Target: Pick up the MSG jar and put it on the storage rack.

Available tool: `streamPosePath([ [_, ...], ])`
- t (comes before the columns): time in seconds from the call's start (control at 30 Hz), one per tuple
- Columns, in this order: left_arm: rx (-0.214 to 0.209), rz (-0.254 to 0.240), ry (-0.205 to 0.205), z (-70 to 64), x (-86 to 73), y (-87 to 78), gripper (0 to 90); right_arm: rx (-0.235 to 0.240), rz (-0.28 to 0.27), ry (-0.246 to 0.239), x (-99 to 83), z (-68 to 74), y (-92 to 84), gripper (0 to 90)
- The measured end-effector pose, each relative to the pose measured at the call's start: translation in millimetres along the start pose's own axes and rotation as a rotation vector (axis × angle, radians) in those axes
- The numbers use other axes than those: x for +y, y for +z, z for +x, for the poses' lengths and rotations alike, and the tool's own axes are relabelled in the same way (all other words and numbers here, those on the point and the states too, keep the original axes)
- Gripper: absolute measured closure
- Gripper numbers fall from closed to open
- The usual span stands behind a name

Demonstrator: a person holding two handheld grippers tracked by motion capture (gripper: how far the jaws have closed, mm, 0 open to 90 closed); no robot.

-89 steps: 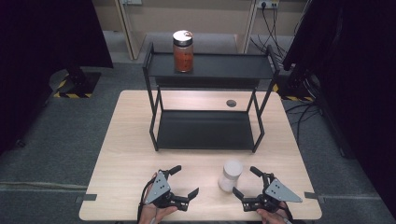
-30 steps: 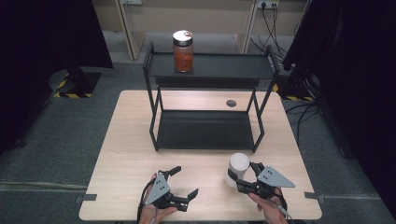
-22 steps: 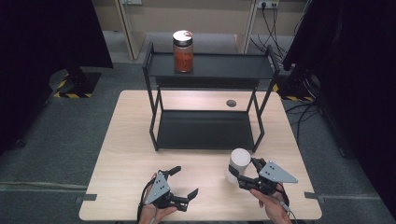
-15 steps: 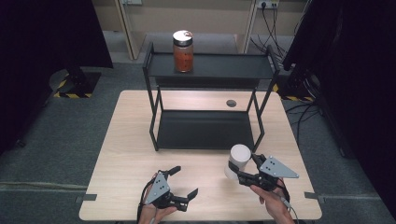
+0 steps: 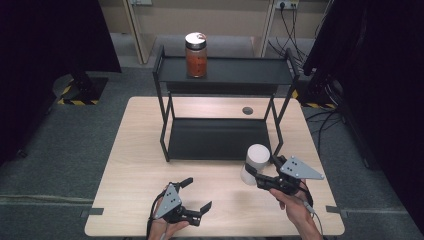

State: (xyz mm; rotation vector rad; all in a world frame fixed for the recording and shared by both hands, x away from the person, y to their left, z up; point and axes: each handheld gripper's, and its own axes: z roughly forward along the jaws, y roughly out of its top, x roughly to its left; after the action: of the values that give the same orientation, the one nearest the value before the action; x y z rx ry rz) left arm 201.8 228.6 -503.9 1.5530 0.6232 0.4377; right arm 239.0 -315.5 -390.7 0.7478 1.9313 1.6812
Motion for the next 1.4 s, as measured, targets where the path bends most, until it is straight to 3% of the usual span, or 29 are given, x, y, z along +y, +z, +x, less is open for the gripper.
streamPosePath([
  [0.27,0.002,0.000,0.001,-0.1,0.1,-0.3,0.2,0.019,-0.010,-0.031,19.8,-3.4,3.6,35.3],
  [1.4,0.000,0.000,-0.004,0.3,-0.7,0.0,0.2,0.080,-0.019,-0.059,107.8,-12.0,33.9,35.3],
])
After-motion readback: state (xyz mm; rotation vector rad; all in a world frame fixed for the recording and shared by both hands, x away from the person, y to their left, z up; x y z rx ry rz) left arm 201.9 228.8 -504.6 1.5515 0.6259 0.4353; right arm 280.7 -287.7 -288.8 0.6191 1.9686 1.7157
